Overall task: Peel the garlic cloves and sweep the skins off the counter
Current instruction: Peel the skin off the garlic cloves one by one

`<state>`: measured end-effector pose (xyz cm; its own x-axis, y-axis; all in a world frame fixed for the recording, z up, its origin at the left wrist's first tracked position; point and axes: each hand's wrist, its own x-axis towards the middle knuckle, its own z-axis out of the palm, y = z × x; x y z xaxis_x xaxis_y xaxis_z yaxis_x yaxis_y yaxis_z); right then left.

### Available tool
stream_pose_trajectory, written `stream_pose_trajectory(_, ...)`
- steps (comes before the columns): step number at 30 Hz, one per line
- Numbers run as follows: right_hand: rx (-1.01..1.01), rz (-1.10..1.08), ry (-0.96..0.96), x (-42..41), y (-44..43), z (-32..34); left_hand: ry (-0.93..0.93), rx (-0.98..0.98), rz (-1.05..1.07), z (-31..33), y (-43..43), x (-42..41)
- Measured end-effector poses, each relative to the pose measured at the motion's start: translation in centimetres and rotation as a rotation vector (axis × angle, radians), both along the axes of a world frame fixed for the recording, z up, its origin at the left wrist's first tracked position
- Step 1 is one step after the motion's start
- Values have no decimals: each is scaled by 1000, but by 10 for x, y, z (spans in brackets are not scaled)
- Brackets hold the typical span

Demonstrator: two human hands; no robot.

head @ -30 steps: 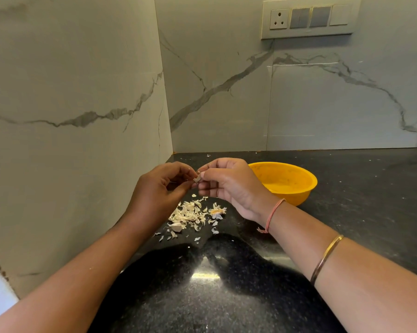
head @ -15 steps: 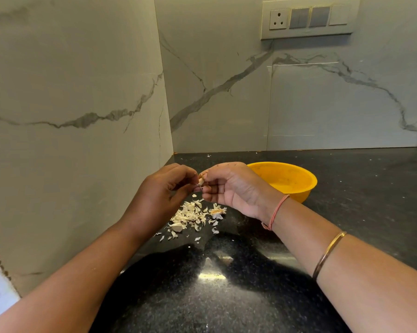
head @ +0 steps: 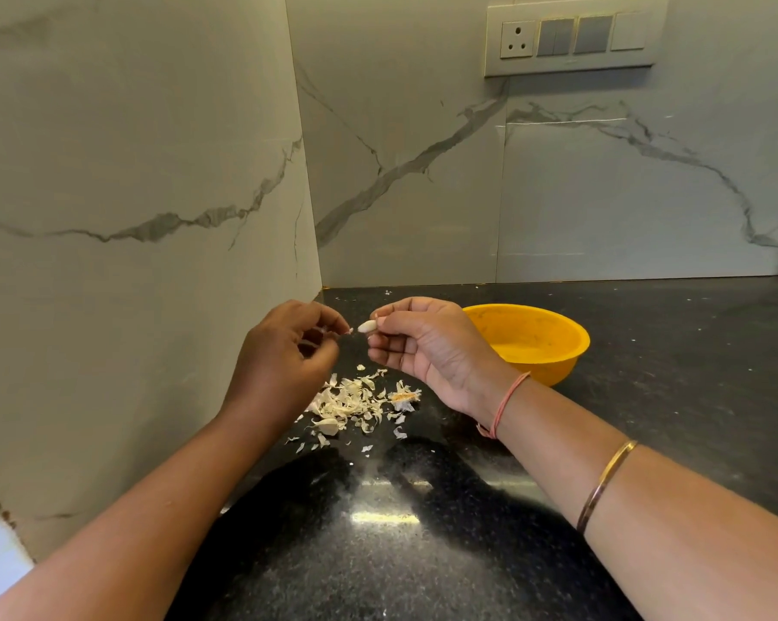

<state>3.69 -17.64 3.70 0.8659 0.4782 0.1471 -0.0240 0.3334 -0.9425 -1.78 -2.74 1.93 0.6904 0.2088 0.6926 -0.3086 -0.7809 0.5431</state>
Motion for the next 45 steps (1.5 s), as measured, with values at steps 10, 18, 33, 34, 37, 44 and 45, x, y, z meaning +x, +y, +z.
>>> stream_pose_trajectory(10, -80, -20, -80, -2, 0, 0, -36, 24, -155, 1, -5, -3)
stream_pose_trajectory(18, -118, 51, -21, -1, -3, 3, -140, 339, -208, -2, 1, -1)
stream_pose_trajectory(33, -156, 2, -14, -4, -1, 1, -38, 402, -147, -2, -1, -1)
stream_pose_trajectory(34, -138, -8, -10, -4, -1, 1, -24, 383, -129, -3, -2, -1)
stream_pose_trajectory(37, -59, -33, 8, -3, 2, 1, 18, 303, -78, -4, -2, 2)
stream_pose_trajectory(44, -15, -37, 4, -2, 0, 0, 83, 101, 35, -1, 0, 2)
stream_pose_trajectory(45, -16, -39, 2, -2, 1, 0, 88, 89, 39, -1, 0, 2)
